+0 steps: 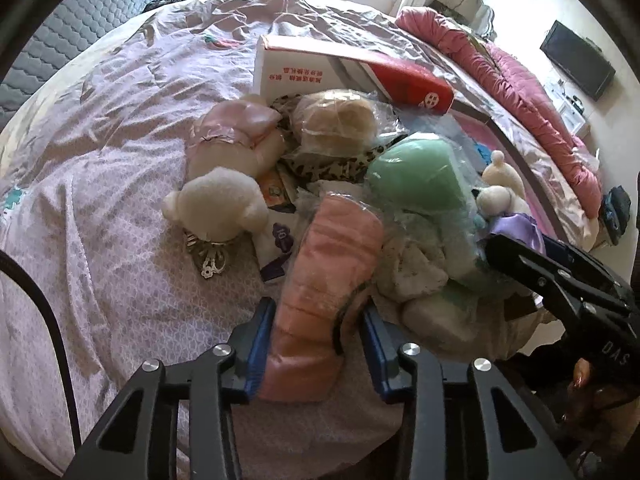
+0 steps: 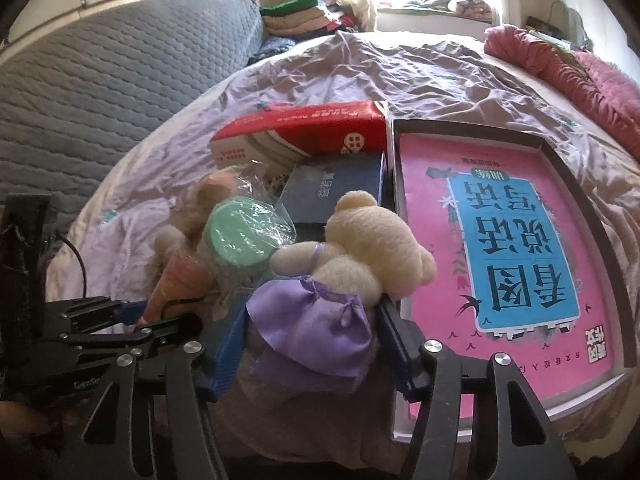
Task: Organize soft objects
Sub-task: 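Lift and carry the pink plush and teddy bear over the pink tray with both grippers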
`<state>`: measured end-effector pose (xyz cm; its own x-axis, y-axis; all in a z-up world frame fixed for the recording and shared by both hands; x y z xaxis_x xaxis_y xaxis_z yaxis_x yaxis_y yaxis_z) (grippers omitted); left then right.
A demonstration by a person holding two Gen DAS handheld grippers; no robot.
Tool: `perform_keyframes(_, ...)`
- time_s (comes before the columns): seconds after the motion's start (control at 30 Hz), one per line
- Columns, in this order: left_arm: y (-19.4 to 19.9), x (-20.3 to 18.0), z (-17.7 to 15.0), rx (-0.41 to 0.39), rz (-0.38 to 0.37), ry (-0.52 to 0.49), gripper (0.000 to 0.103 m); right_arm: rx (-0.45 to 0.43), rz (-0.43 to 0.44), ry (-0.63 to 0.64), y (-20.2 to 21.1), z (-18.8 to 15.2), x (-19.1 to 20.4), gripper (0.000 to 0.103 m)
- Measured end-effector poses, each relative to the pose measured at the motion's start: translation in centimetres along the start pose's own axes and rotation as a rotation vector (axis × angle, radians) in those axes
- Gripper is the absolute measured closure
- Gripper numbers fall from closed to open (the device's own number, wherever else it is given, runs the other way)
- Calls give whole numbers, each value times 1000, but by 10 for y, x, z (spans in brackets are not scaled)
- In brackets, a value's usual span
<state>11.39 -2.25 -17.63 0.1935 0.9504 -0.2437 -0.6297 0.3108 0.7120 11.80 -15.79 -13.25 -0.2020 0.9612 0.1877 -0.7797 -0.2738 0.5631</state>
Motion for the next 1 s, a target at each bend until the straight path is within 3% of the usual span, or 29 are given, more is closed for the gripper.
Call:
perform_keyframes(0.1, 7, -3, 3, -20, -15, 7, 76, -30, -2, 1, 8, 6, -1, 41)
perform_keyframes(0.13, 8, -4, 3, -20, -17, 10, 90, -32, -2, -4, 9, 7, -2, 41)
perform_keyframes(0.37, 10, -11, 4, -17, -35, 10, 90, -57, -9, -33, 15, 13, -10, 41)
perform_keyframes(1.0, 55, -41, 30, -113, -36, -26, 90, -131, 12, -42, 46, 32, -11, 41)
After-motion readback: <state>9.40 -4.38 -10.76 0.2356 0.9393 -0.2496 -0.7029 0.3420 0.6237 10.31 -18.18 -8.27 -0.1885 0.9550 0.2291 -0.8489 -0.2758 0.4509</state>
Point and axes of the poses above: each gripper's, at about its wrist camera, not at the fingertips, and y roughly against the way its jaws point, x to its left, z to its top, the point moved 10 cm from there along -y, roughly the way its jaws point, and after that the axes turned 15 degrees about -x, right-handed, at the moved point
